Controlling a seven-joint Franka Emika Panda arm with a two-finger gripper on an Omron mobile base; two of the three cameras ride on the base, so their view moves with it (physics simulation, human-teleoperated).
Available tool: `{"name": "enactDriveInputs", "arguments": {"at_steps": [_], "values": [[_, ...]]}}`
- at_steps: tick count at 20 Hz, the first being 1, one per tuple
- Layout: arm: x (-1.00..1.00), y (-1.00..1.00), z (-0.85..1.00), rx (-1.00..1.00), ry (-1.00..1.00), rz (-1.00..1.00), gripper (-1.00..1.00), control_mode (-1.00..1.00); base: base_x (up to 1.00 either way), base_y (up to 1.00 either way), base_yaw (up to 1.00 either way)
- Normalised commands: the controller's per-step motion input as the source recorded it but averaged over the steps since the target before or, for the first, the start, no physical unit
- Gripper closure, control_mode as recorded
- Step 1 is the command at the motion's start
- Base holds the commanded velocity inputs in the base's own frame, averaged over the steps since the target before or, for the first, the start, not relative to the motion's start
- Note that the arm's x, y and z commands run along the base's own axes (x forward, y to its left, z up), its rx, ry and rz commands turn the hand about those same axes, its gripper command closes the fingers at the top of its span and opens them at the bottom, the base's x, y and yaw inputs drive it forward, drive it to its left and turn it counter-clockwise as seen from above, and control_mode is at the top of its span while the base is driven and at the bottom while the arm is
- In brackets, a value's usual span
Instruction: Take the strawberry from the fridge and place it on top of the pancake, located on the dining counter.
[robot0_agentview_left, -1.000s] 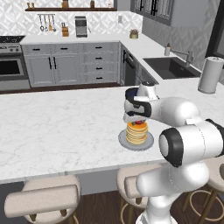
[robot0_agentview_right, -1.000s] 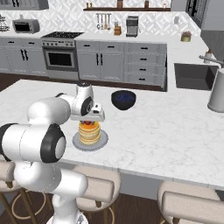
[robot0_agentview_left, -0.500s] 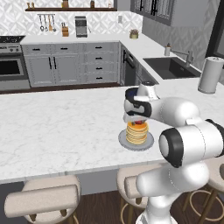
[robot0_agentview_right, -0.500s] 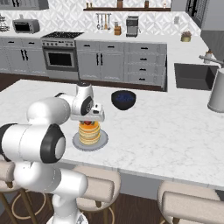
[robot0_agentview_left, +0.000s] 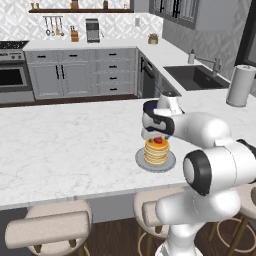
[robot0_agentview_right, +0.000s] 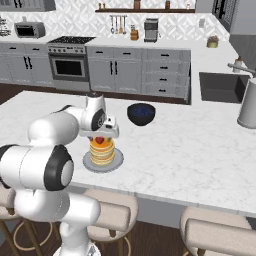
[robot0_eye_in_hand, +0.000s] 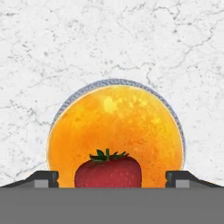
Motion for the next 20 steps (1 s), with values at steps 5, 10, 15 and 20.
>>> {"name": "enactDriveInputs", "arguments": {"at_steps": [5,10,15,20], "values": [[-0.17,0.18,0.7,-0.11,0.0,0.0,-1.0,-1.0,0.0,0.0,0.0],[-0.84,0.8,0.65,-0.17,-0.01,0.03,-1.0,-1.0,0.0,0.0,0.0],[-1.0,0.88,0.43,-0.11,-0.06,0.03,-1.0,-1.0,0.0,0.0,0.0],[-1.0,0.49,0.16,-0.06,-0.24,0.0,-1.0,-1.0,0.0,0.0,0.0]]}}
